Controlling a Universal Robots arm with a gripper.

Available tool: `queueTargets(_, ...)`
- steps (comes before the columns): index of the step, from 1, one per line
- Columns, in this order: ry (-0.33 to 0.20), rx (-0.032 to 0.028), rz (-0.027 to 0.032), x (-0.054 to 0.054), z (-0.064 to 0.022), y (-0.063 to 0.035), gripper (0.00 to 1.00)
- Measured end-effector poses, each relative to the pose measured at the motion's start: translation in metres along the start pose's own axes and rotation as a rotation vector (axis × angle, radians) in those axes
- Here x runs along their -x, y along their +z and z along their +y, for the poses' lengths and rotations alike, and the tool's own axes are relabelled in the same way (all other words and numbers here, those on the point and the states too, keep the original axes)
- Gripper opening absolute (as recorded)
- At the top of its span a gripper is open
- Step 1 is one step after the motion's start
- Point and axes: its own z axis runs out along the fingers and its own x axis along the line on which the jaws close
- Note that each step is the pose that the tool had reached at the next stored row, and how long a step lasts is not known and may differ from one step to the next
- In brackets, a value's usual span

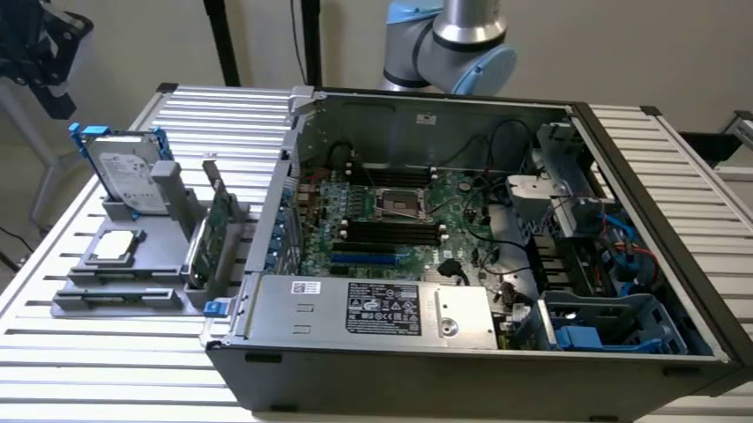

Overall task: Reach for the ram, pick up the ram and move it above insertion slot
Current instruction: 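Reach for the ram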

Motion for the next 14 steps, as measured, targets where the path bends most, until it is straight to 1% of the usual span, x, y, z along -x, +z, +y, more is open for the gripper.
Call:
queueTargets(1, 0.000, 0.0000, 0.0024, 0.000, -0.0022, 0.0008, 0.11)
queueTargets(6, 0.000, 0.0005, 0.0229, -0.001, -0.0142, 0.0065, 0.11)
queueTargets(8, -0.001, 0.0006, 0.0295, -0.002, -0.0185, 0.0089, 0.11)
queueTargets(9, -0.002, 0.0006, 0.0308, -0.002, -0.0202, 0.0098, 0.11)
queueTargets(14, -0.022, 0.0002, 0.0300, -0.002, -0.0235, 0.0135, 0.11)
